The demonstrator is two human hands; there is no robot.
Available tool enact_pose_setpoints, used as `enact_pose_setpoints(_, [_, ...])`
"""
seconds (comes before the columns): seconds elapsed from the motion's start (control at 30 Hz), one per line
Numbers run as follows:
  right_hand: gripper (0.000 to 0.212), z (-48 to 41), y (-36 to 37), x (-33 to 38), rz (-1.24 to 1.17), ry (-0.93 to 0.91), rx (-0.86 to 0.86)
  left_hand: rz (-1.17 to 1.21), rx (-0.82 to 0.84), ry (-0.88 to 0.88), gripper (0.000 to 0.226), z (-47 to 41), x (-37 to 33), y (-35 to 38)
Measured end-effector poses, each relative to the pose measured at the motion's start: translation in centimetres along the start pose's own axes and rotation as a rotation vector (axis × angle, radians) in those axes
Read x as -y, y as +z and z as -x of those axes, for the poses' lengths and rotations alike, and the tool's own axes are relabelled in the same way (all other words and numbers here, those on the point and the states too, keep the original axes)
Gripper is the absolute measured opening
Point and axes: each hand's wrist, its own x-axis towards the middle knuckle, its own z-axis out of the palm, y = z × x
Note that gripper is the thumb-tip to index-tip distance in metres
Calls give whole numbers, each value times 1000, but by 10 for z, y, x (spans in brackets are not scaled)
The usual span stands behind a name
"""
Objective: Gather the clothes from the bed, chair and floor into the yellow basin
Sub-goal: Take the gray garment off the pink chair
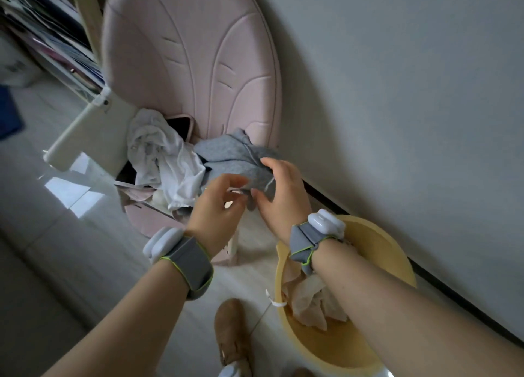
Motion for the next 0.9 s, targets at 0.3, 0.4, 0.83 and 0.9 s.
enact_pose_setpoints(0.3, [71,-55,68,-3,452,9,157,-48,-19,-37,29,-65,58,-43])
enact_pose_setpoints(0.4, [75,-68,83,-4,633,-34,157,-110,3,-44,32,-83,74,-41])
enact_pose_setpoints(0.83, [54,-91,105,-16,924,-191,227,-385,47,-194,38,-116,134,-33])
enact_pose_setpoints(0.9, [42,-95,106,-17,866,-183,237,-392,43,-200,37,-117,141,-31])
